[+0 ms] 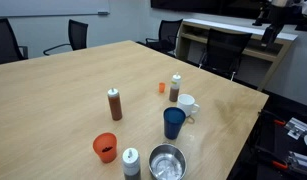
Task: Pour the contents from the white cup into the blue cup
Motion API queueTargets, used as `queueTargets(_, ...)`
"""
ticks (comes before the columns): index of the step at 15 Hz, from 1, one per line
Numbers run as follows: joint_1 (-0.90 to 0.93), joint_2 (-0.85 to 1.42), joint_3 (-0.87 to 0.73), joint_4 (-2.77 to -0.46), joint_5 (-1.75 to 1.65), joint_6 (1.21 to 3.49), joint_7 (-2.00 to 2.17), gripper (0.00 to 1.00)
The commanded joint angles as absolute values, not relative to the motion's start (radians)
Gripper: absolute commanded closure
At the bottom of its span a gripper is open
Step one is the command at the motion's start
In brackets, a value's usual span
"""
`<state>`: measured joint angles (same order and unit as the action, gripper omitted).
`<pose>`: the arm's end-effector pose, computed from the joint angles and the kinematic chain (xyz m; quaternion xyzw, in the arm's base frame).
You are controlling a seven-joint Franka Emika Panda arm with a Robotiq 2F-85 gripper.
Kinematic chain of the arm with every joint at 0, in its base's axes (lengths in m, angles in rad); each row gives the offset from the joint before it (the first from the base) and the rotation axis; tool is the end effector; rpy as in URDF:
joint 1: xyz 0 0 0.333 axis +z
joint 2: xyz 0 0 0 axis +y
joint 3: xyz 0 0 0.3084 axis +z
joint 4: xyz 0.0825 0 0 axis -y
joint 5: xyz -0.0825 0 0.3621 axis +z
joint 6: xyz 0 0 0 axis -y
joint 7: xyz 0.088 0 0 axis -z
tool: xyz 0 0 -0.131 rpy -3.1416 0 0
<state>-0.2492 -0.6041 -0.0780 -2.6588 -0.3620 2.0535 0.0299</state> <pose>0.3159 -0.1340 0.4097 0.9868 -0.0861 -0.0189 0.1362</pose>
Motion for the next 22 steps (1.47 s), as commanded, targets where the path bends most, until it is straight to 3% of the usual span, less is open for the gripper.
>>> queueTargets(1,-0.238,-0.605,-0.087,-2.657,-0.367,2.049,0.035,0.0)
queueTargets(8,-0.075,-0.608,-0.067,-2.714,-0.198,2.069,-0.012,0.0)
queueTargets(22,-0.007,-0.558,-0.031,-2.646,-0.082,2.085,0.043,0.0)
